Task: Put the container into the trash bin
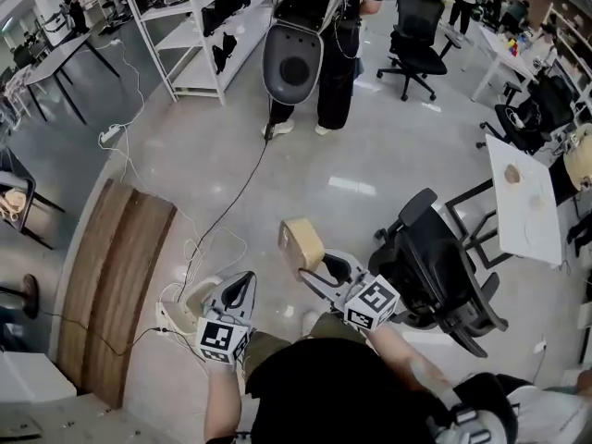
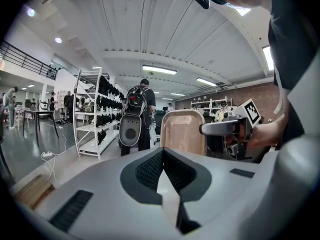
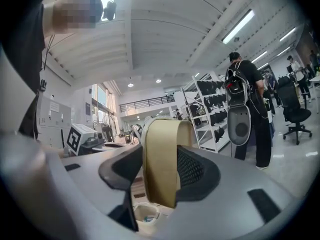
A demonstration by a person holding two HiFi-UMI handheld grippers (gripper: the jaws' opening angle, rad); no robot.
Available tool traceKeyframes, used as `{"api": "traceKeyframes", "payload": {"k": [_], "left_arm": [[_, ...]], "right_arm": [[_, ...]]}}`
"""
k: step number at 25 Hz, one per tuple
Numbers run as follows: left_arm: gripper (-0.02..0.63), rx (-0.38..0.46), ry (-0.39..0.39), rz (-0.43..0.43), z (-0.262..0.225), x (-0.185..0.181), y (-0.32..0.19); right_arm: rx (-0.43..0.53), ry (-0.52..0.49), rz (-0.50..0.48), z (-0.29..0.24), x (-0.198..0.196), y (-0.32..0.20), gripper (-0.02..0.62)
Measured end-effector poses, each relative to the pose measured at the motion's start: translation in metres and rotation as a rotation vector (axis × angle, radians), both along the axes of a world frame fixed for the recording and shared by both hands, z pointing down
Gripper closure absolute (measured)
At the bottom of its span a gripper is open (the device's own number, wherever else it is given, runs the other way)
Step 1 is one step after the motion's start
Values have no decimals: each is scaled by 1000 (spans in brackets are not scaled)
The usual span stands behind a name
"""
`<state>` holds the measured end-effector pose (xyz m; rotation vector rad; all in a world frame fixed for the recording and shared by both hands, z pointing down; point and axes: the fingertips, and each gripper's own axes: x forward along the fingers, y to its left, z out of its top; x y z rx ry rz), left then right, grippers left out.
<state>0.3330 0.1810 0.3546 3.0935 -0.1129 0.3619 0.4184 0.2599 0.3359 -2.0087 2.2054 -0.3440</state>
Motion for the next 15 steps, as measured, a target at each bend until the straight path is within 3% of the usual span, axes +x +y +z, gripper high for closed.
{"api": "traceKeyframes", "payload": {"k": [7, 15], "left_arm": [[601, -5, -6, -71, 5, -9, -20], [601, -8, 3, -175, 4, -62, -68]], "right_arm": [[-4, -9, -80, 1, -6, -30, 379], [-19, -16, -176, 3, -45, -82, 379]]}}
